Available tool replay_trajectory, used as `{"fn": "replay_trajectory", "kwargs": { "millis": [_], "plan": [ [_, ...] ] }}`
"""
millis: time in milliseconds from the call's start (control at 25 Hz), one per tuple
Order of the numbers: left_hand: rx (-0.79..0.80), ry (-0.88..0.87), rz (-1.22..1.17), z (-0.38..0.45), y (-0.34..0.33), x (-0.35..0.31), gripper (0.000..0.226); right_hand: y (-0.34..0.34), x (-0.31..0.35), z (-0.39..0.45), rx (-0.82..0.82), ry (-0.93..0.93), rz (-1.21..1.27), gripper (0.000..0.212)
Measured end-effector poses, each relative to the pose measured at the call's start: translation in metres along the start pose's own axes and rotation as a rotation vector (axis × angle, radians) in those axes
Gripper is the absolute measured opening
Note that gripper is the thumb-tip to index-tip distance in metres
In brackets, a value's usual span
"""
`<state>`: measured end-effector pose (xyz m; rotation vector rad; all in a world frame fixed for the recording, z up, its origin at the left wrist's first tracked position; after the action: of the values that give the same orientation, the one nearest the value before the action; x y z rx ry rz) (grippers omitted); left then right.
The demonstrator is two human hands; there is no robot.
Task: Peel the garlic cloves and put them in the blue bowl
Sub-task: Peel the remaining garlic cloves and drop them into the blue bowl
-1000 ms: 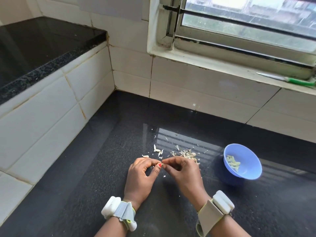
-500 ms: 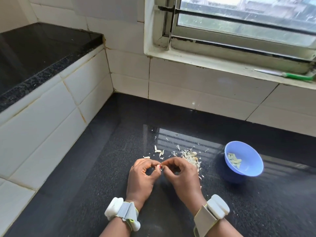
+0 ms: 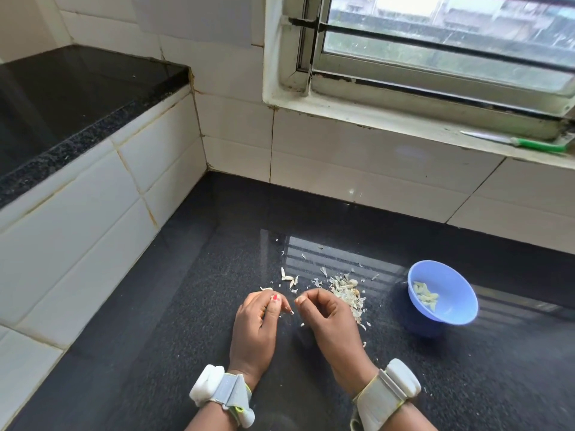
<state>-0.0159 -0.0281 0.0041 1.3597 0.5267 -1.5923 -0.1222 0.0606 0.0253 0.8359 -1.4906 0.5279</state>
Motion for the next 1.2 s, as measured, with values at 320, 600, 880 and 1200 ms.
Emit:
{"fn": "replay_trajectory", "kwargs": {
  "millis": [320, 600, 880, 1200],
  "plan": [
    [-0.023, 0.010, 0.109, 0.000, -0.002, 0.007, 0.037, 0.004, -0.007, 0.007, -0.075, 0.019, 0.015, 0.031],
    [-0.031, -0.025, 0.101, 0.001, -0.001, 0.005, 0.009, 0.006, -0.004, 0.007, -0.052, -0.052, 0.119, 0.020],
    [-0.070, -0.006, -0.039, 0.002, 0.005, 0.002, 0.017, 0.055, 0.011, 0.018, -0.192, -0.014, -0.064, 0.019],
    [-0.079, -0.001, 0.089, 0.003, -0.001, 0.012, 0.033, 0.191, 0.010, 0.018, -0.610, -0.058, -0.770, 0.017]
  ]
}}
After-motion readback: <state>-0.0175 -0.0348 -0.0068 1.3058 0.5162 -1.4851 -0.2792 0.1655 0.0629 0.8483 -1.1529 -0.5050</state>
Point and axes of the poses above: each hand's wrist, its own z-axis towards the middle knuckle, its own y-axis out of the back of the hand, x = y × z, the point moved 4 cm from there along z, towards the middle knuckle, and after that the axes turned 4 degrees about -z, right-handed, at the moved point
